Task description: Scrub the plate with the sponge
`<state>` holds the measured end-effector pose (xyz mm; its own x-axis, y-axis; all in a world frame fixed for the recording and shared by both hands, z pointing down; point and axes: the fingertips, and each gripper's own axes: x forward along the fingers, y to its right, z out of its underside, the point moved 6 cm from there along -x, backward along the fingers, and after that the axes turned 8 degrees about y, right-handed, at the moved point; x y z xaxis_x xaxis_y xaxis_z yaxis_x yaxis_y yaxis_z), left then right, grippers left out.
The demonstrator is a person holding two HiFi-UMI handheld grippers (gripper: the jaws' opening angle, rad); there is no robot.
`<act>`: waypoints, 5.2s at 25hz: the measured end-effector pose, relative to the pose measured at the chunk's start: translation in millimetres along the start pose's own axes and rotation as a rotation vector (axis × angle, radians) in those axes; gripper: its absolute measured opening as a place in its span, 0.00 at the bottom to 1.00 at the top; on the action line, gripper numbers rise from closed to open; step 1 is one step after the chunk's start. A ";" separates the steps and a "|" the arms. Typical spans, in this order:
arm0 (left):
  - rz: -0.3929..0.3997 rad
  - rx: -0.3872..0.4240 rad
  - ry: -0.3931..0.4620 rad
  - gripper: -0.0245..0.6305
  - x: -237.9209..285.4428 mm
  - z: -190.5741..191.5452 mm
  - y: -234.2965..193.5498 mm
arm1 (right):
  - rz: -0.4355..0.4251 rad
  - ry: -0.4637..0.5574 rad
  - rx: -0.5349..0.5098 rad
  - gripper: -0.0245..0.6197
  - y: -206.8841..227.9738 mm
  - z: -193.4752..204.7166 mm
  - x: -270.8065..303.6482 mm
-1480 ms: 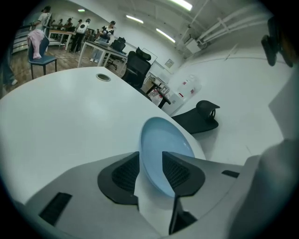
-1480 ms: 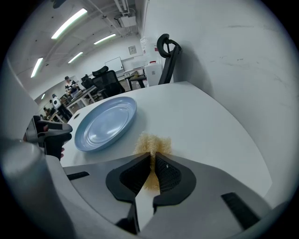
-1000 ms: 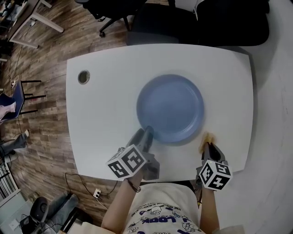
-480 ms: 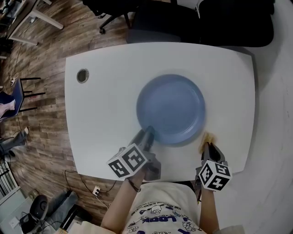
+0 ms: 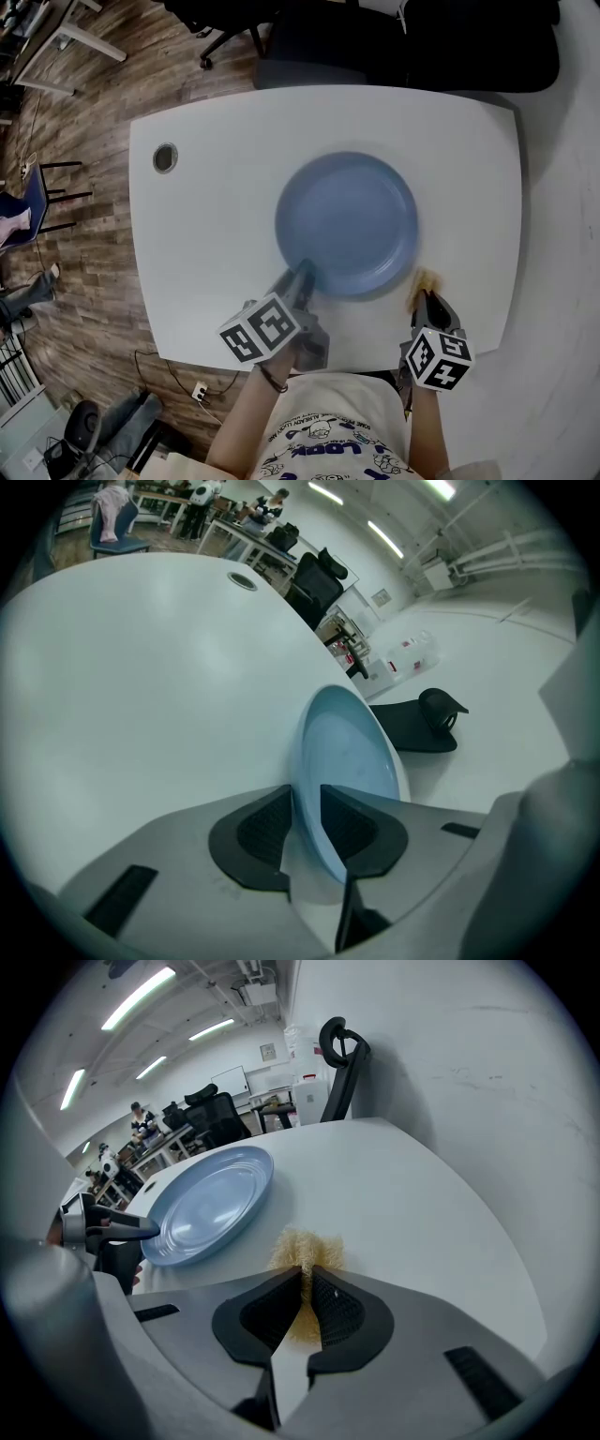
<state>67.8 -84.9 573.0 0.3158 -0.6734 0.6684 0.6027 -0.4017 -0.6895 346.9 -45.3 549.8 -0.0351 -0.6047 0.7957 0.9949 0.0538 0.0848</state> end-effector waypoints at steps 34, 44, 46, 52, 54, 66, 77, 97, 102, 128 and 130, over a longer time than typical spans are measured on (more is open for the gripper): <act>0.043 -0.217 0.039 0.08 -2.2 2.3 -12.8 | -0.010 0.073 0.005 0.11 5.9 -11.7 1.1; 0.110 -0.272 0.103 0.08 -30.4 -4.8 -1.2 | -0.067 0.227 -0.020 0.11 -5.0 -59.7 -19.1; 0.124 -0.273 0.113 0.08 -35.9 -8.0 1.1 | -0.079 0.273 -0.030 0.11 -11.0 -73.4 -27.3; 0.150 -0.245 0.128 0.08 -59.5 -18.9 6.6 | -0.098 0.402 -0.069 0.11 -33.6 -108.9 -61.6; 0.165 -0.249 0.133 0.08 -69.7 -24.1 7.5 | -0.109 0.441 -0.078 0.11 -45.2 -118.6 -72.7; 0.263 -0.233 0.172 0.08 -132.7 -60.1 1.0 | -0.206 0.595 -0.136 0.11 -140.2 -135.8 -130.1; 0.330 -0.205 0.203 0.08 -177.2 -78.4 -12.8 | -0.249 0.649 -0.238 0.11 -204.0 -131.9 -165.1; 0.397 -0.085 0.269 0.08 -209.0 -82.5 5.2 | -0.221 0.633 -0.318 0.11 -225.6 -149.9 -176.4; 0.423 -0.030 0.268 0.08 -213.7 -77.6 14.4 | -0.183 0.636 -0.290 0.11 -218.5 -152.1 -179.2; 0.472 0.055 0.239 0.08 -216.9 -63.0 21.5 | -0.174 0.592 -0.215 0.11 -206.5 -161.0 -166.7; 0.470 0.055 0.238 0.08 -216.0 -63.8 21.6 | -0.177 0.588 -0.217 0.11 -208.4 -163.3 -165.1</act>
<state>-34.2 12.3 395.9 0.3895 -0.8980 0.2046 0.4755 0.0059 -0.8797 160.7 -86.4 302.8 -0.2043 -0.9270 0.3145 0.9774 -0.2110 0.0128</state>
